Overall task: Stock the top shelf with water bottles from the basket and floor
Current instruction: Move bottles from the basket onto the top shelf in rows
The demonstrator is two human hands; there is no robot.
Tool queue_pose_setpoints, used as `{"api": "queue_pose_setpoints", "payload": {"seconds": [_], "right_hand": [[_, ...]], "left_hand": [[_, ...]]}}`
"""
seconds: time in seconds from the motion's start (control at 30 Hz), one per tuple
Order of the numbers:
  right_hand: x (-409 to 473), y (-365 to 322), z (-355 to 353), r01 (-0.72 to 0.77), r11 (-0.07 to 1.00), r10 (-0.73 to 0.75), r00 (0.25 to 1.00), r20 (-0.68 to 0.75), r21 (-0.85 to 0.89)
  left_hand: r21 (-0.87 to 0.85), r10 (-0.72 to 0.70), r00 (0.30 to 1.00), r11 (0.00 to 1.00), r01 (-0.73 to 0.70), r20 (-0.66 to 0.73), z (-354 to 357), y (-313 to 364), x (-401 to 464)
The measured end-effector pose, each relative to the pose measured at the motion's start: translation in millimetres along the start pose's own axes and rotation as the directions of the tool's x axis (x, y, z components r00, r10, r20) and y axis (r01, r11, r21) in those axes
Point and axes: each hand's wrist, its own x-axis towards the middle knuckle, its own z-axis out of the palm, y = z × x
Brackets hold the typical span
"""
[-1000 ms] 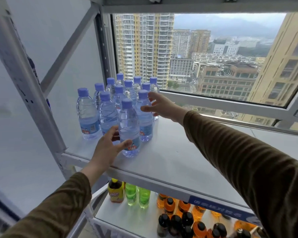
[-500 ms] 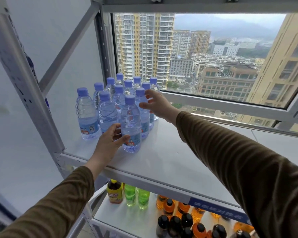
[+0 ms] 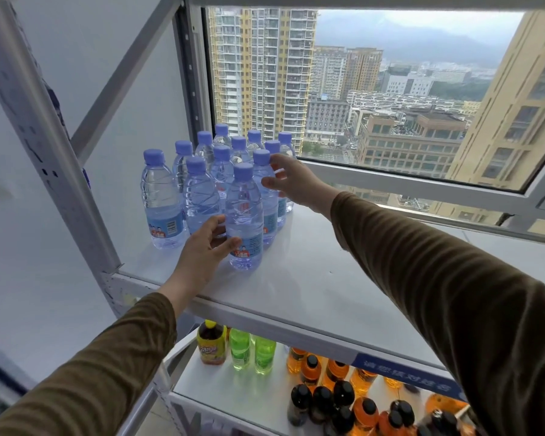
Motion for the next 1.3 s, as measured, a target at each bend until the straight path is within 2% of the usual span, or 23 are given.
{"api": "queue_pose_setpoints", "payload": {"seconds": [0.3, 0.47, 0.6, 0.73, 0.8, 0.9, 1.0, 1.1, 1.3], "right_hand": [[-8, -4, 4, -0.011, 0.999, 0.012, 1.0, -0.025, 0.047], [-15, -2, 9, -0.053, 0.992, 0.059, 0.997, -0.047, 0.117], [-33, -1, 13, -0.127, 0.991, 0.132, 0.987, -0.093, 0.052], [-71, 1, 22, -0.199, 0.98, 0.19, 0.952, -0.239, -0.014], [-101, 0, 31, -0.215, 0.975, 0.185, 0.929, -0.32, -0.06], [-149, 0, 50, -0.204, 0.962, 0.127, 0.923, -0.363, -0.182], [-193, -6, 71, -0.18, 0.926, 0.067, 0.944, -0.322, -0.333], [-227, -11, 96, -0.139, 0.876, 0.003, 0.959, -0.284, -0.462], [-277, -14, 144, -0.099, 0.845, -0.047, 0.965, -0.258, -0.526]], "left_hand": [[0.004, 0.065, 0.998, 0.998, -0.065, 0.003, 2, -1, -2], [0.068, 0.059, 0.998, 0.996, -0.06, 0.013, -1, -10, -4], [0.15, 0.074, 0.997, 0.986, -0.076, 0.015, -4, -15, -10], [0.159, 0.05, 0.998, 0.986, -0.054, 0.026, -9, -17, -25], [0.221, 0.058, 0.998, 0.974, -0.059, 0.015, -12, -17, -34], [0.379, 0.106, 0.994, 0.918, -0.113, 0.039, -17, -19, -51], [0.539, 0.135, 0.986, 0.826, -0.166, 0.097, -28, -19, -71], [0.618, 0.172, 0.979, 0.759, -0.205, 0.113, -38, -21, -97], [0.715, 0.184, 0.97, 0.656, -0.242, 0.159, -60, -37, -155]]}}
